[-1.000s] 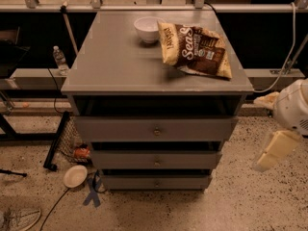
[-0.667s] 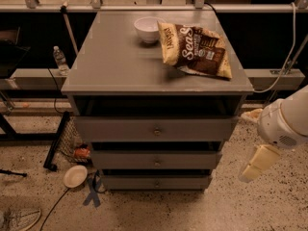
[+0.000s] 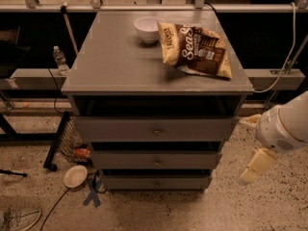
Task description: Open bottom drawer
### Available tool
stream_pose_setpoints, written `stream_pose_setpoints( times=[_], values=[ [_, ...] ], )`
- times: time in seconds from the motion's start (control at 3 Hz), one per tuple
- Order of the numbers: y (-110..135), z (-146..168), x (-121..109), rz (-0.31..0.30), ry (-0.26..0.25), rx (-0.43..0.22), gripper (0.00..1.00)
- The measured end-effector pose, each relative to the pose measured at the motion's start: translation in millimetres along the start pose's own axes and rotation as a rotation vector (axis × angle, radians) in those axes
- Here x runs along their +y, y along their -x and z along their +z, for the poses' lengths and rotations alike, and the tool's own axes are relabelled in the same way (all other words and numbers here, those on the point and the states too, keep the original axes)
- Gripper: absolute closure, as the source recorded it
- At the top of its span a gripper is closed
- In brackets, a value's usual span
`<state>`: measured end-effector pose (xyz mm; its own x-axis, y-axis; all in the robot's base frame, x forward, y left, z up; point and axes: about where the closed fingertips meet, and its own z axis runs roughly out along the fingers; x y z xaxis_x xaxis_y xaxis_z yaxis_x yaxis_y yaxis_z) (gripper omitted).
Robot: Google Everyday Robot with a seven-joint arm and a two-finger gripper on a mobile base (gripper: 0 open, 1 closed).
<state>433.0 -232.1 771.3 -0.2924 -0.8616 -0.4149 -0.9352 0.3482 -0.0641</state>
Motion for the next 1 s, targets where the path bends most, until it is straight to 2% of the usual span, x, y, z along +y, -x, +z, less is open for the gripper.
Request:
stream_pose_setpoints(
  times=[0.33, 0.67, 1.0],
  values=[
    [-32, 39, 0, 0.088, 0.036, -0.028, 0.0],
    [-53, 79, 7, 0.102, 0.048, 0.001, 0.0],
    [-68, 128, 18, 0.124, 0.081, -0.022, 0.0]
  ],
)
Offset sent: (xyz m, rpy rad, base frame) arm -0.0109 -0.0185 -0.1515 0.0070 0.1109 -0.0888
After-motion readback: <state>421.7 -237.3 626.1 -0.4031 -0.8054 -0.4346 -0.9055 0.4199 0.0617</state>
